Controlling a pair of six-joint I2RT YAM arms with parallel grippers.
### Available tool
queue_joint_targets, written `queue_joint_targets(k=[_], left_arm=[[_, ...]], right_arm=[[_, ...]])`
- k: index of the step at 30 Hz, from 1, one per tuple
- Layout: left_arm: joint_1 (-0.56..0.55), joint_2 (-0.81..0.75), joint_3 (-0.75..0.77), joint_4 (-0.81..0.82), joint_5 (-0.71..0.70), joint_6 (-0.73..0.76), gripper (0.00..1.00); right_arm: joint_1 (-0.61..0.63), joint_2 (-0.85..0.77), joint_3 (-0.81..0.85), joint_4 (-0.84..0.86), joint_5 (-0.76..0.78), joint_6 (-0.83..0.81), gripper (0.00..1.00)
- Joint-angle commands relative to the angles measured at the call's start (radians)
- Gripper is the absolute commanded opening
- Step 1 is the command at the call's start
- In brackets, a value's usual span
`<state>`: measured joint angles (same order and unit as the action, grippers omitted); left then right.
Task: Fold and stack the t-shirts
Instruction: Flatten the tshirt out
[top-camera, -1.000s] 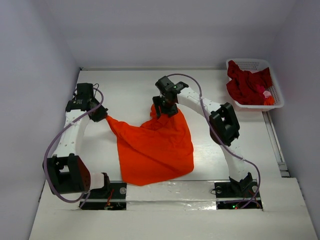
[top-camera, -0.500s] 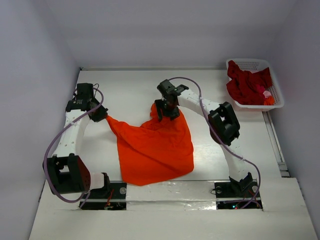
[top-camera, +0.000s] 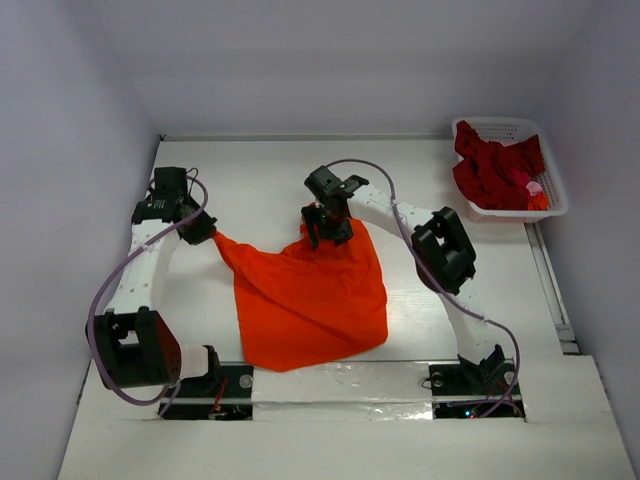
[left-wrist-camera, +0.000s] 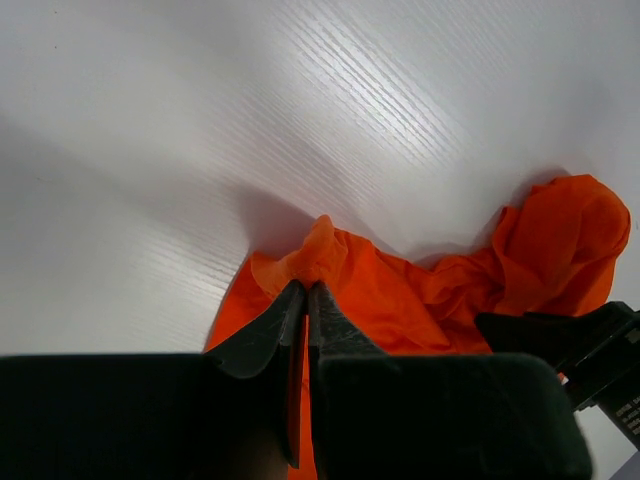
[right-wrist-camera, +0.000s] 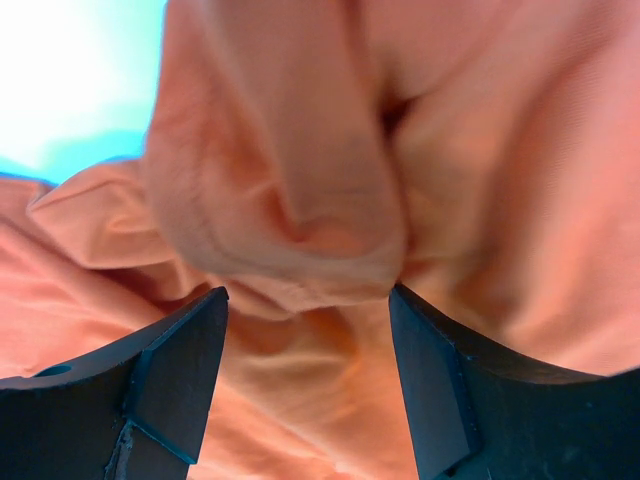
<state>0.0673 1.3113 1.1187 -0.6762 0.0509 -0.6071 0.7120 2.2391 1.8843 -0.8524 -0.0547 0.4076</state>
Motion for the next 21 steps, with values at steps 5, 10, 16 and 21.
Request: queue_joint_targets(k=[5,10,16,21], left_arm=[[0.003,-0.027,-0.019,0.017,0.007,0.020,0.00],[0.003,-0.024,-0.016,0.020,0.013,0.018,0.00],[0.003,-0.026,-0.011,0.013,0.015,0.023,0.00],[0.003,-0.029,-0.011,0.010,0.014,0.024,0.00]], right_arm=[[0.021,-0.024,0.047,-0.004,0.041,-0.007,0.71],[0.021,-0.018,0.056,-0.010,0.052,-0.009,0.71],[0.021,0.005,0.068,-0.013,0.082,-0.009,0.71],[0.021,0.027,0.082,-0.019,0.102,-0.010,0.70]])
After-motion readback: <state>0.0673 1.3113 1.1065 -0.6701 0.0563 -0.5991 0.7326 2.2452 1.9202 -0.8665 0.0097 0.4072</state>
